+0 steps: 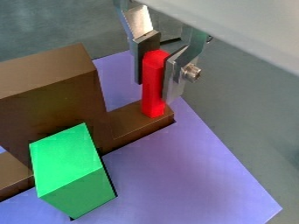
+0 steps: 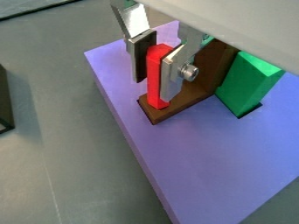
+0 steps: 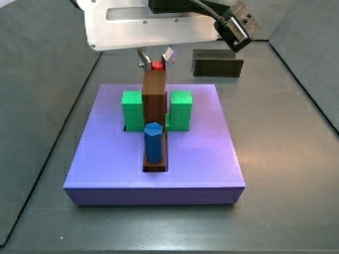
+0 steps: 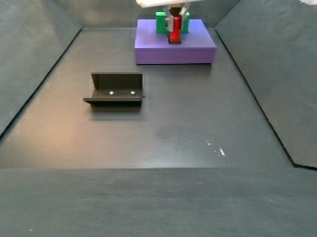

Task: Pick up the red object. Move up. Place the red object on the fixture. Regrasp the red object. Move to above the board. Insert the red object.
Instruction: Insert the red object.

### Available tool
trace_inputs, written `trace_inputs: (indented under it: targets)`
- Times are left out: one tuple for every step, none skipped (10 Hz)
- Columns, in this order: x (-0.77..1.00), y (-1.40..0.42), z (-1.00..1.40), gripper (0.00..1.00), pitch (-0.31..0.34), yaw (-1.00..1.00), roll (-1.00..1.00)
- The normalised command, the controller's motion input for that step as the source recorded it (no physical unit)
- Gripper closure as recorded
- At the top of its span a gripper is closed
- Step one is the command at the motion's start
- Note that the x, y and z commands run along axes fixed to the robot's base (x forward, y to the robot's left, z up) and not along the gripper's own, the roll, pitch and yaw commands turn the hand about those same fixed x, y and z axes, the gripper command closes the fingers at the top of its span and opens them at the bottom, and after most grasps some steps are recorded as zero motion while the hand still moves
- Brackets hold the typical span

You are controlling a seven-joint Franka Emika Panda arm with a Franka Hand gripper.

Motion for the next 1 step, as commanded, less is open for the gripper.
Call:
trace_inputs:
  targets:
    - [0.0,0.0,0.0,1.0,0.0,0.0,0.0]
